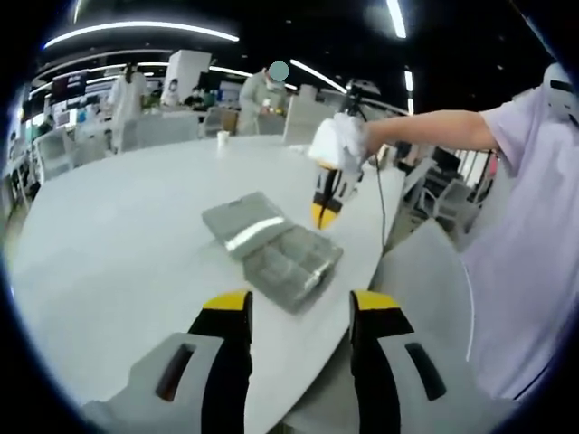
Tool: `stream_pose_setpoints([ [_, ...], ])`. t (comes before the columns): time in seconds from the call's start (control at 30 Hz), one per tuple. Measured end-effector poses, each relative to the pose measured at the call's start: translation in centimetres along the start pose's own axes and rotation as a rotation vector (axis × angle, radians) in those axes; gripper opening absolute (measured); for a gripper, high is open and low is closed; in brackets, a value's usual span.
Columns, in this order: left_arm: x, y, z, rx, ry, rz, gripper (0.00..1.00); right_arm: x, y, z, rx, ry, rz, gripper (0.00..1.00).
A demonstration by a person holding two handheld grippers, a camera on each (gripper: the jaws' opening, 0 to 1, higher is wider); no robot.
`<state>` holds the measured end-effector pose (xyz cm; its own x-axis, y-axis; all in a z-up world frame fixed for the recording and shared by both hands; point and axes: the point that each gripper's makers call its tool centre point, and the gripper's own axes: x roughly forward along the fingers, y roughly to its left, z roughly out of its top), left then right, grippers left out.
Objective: Insert the divider into the dual guide fixture by aligning both edges with the guide slots and pushing it downward to the bottom, including one-sided entry, uneven engagement, binding, and posture correction.
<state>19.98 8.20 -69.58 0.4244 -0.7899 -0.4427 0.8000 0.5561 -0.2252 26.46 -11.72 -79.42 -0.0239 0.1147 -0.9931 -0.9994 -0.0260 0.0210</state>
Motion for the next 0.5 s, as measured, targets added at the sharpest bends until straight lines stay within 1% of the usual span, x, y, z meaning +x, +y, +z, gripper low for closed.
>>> stream_pose_setpoints([
  [0.37, 0.19, 0.06, 0.10, -0.002, 0.003, -0.003, 0.40, -0.14, 0.00, 0.20, -0.007, -0.006, 0.001, 0.00],
  [0.5, 0.16, 0.16, 0.16, -0.004, 0.001, -0.003, 0.40, 0.25, -0.01, 0.16, -0.007, 0.009, 0.005, 0.00],
])
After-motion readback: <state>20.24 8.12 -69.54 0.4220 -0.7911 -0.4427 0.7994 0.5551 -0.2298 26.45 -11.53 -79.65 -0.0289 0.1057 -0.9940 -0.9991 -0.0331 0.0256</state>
